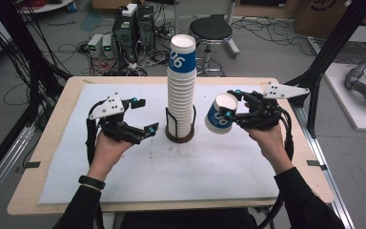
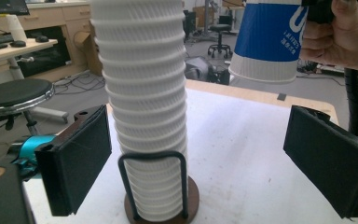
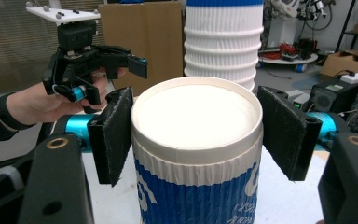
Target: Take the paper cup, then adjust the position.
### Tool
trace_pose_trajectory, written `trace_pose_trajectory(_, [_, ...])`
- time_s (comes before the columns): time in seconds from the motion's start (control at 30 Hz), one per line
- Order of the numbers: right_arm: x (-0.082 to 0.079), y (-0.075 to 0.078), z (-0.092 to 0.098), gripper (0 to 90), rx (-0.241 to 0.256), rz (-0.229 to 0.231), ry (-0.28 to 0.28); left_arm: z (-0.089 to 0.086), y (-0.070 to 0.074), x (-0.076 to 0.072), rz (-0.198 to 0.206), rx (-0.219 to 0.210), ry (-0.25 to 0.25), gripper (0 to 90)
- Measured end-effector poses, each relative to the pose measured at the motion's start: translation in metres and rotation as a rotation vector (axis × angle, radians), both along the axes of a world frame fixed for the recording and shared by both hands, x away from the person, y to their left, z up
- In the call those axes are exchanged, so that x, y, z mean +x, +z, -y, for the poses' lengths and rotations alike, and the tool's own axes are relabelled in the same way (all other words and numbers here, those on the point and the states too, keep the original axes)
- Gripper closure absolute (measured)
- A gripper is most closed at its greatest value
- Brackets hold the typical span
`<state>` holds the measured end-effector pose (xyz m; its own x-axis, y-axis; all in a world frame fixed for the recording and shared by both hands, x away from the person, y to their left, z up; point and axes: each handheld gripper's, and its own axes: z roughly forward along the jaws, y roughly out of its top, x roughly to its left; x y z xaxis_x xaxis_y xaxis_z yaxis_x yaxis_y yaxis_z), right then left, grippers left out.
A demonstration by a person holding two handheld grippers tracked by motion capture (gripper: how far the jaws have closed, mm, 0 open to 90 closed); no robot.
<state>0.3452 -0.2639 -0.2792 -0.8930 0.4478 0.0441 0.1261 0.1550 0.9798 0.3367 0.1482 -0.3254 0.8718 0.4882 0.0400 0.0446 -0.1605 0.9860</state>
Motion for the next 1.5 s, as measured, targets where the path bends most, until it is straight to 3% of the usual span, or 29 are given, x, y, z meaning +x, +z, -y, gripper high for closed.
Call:
trace_pose_trajectory(0.23, [-0.003, -0.014, -0.001, 30.9, 0.018, -0.020, -0.002, 0.001, -0.024, -0.004, -0.030, 0.016, 0.008, 7.6])
trace_pose_trajectory(0.63, [-0.005, -0.026, 0.001, 30.9, 0.029, -0.036, -0.015, -0.003, -0.025, -0.007, -0.033, 0.004, 0.013, 7.6])
trace_pose_trajectory(1.17, [-0.011, -0.029, 0.001, 30.9, 0.011, -0.043, 0.032, 0.015, -0.028, -0.008, -0.069, 0.010, -0.077, 7.6])
trace_pose_trajectory(1.5, [-0.013, -0.030, -0.004, 30.9, -0.003, -0.046, 0.065, 0.041, -0.026, -0.003, -0.095, -0.001, -0.155, 7.5])
